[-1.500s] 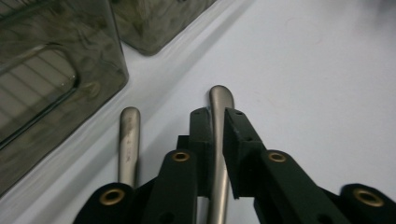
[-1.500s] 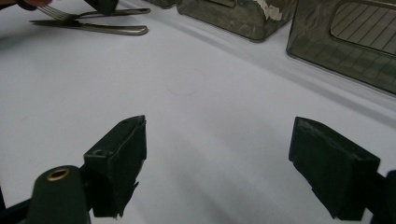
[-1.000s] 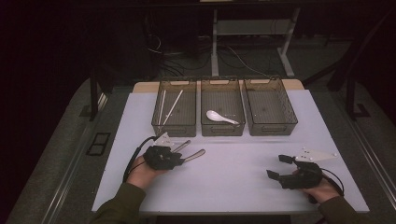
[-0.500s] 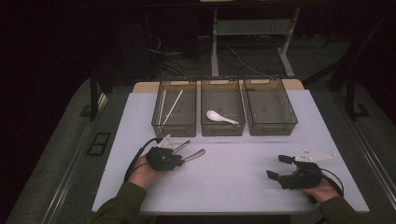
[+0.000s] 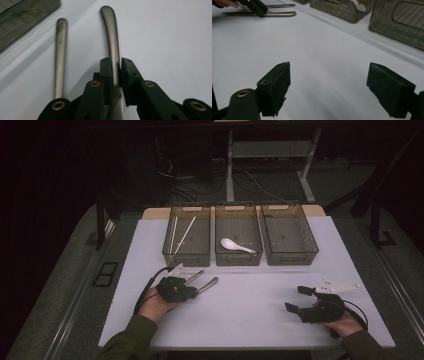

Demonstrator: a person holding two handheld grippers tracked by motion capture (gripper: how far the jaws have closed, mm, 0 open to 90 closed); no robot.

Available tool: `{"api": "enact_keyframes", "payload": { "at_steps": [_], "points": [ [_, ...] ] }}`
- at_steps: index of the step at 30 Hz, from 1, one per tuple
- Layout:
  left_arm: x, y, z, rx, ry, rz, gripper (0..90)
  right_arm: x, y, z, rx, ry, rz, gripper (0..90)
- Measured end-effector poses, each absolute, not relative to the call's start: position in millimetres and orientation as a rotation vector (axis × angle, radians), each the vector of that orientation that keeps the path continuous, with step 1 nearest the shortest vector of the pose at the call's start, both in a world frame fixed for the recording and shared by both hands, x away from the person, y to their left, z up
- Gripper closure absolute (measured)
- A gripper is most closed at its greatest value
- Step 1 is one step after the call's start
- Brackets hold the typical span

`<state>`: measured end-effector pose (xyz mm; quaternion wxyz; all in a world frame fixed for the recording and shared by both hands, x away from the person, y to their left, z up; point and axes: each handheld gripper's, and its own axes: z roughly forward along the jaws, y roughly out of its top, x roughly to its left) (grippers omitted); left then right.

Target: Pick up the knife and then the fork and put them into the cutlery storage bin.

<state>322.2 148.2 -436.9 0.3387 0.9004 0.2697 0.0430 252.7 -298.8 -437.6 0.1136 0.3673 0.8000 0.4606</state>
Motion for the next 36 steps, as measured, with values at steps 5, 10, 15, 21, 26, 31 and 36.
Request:
{"api": "enact_keyframes", "payload": {
  "at_steps": [5,10,15,21,26,31,36],
  "points": [
    [317.1,137.3,-431.0,2.351,0.627,0.079,79.0,254.1,-297.3,-431.3,1.053,2.396,1.350,19.1],
    [311.6,128.1,-426.7,2.342,0.576,0.054,79.0,259.6,-289.4,-421.7,0.963,2.507,1.325,19.2],
    [307.2,121.7,-420.6,2.325,0.514,0.028,78.9,263.3,-271.2,-415.8,0.821,2.614,1.282,19.5],
    [301.9,110.6,-415.2,2.318,0.444,0.003,78.9,270.3,-246.1,-406.8,0.672,2.706,1.278,22.6],
    [298.3,99.7,-410.9,2.313,0.378,-0.012,78.9,278.3,-231.4,-401.6,0.607,2.760,1.258,27.2],
    [296.2,86.8,-407.3,2.307,0.328,-0.030,78.9,286.0,-220.0,-395.9,0.517,2.786,1.215,31.9],
    [298.5,73.5,-401.4,2.323,0.243,-0.039,78.9,291.6,-207.4,-392.5,0.405,2.830,1.209,39.2]
  ]
}}
